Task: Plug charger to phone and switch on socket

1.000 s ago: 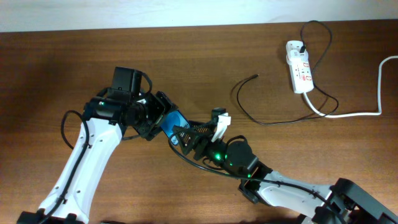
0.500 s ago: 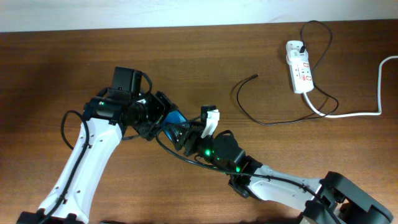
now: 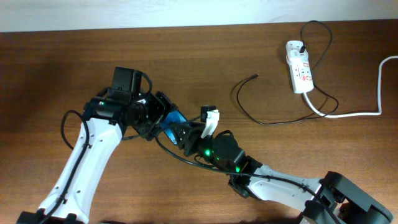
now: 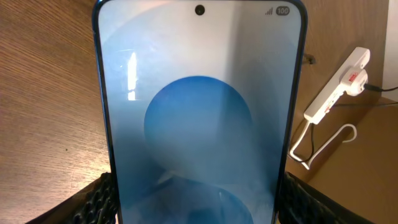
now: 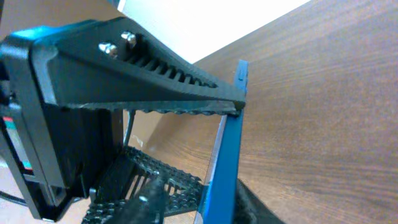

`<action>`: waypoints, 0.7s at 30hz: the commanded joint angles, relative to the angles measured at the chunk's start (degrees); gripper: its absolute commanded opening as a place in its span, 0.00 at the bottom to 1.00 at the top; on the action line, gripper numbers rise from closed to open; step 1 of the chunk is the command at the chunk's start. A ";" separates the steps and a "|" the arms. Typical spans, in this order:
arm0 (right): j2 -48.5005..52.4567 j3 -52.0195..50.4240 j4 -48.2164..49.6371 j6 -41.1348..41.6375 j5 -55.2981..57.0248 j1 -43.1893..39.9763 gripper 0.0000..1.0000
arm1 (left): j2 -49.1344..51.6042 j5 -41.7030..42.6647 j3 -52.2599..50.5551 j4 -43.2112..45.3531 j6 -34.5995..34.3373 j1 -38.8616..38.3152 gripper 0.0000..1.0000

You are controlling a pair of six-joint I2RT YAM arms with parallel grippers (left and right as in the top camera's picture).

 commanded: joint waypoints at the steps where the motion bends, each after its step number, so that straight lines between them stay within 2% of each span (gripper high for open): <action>1: 0.42 1.14 0.17 -0.57 0.46 1.03 0.32 | -0.76 -0.04 0.31 0.31 -0.52 -0.22 0.45; 14: 0.42 1.14 -1.86 -0.31 -1.07 1.51 0.24 | -0.76 -0.07 0.31 0.09 -0.48 -0.22 0.47; 21: 0.39 1.14 0.94 -0.31 -1.07 1.51 0.20 | -0.76 -0.11 0.31 -0.13 -0.48 -0.22 0.48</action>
